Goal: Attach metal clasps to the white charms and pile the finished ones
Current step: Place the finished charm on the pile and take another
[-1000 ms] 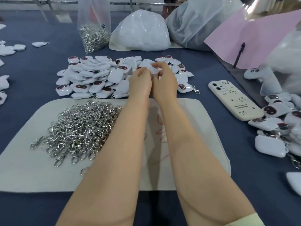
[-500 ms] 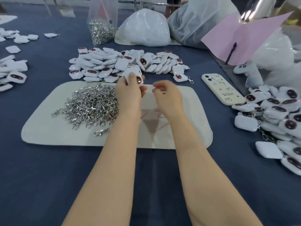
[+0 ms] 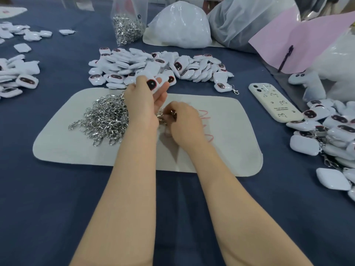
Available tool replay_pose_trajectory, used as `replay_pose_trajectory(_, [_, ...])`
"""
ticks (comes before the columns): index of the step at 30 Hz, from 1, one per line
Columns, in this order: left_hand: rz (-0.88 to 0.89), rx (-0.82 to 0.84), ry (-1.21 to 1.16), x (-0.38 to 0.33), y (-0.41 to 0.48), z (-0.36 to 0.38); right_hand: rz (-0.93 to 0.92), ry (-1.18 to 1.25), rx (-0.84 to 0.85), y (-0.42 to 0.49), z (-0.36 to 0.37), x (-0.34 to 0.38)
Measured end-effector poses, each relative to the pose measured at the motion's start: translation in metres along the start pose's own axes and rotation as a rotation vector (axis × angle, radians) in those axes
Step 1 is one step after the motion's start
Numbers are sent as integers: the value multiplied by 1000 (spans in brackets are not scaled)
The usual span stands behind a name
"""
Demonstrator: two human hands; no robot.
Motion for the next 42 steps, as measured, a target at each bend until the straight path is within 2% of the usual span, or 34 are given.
replay_pose_trajectory(5, [11,16,51,5,0,0,92,323,-61,0,-6,-2])
replay_pose_trajectory(11, [76,2,28,0,2,1,145,546,-90,1,-10,0])
replay_pose_trajectory(15, [28,59,159,7,2,1,259,662,-126,3,-20,-10])
replay_pose_trajectory(20, [14,80,196,13,0,1,278,664,42,4,-23,-19])
replay_pose_trajectory(27, [10,60,232,15,2,0,229,630,-7,7,-31,-28])
replay_pose_trajectory(32, [51,-4,268,15,6,-1,109,523,33,7,-28,-19])
replay_pose_trajectory(37, [51,25,334,14,8,-4,42,394,-114,5,-28,-13])
replay_pose_trajectory(42, [130,102,573,17,10,-3,179,627,-178,10,-36,-22])
Point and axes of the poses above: each hand's wrist, its own y-axis towards the middle knuckle, its own z-axis out of the palm, x = y × z, the point moved 2 cm from there along y, towards the middle knuckle, and after that the axes turned 6 degrees about -y, right-handed, at the moved point
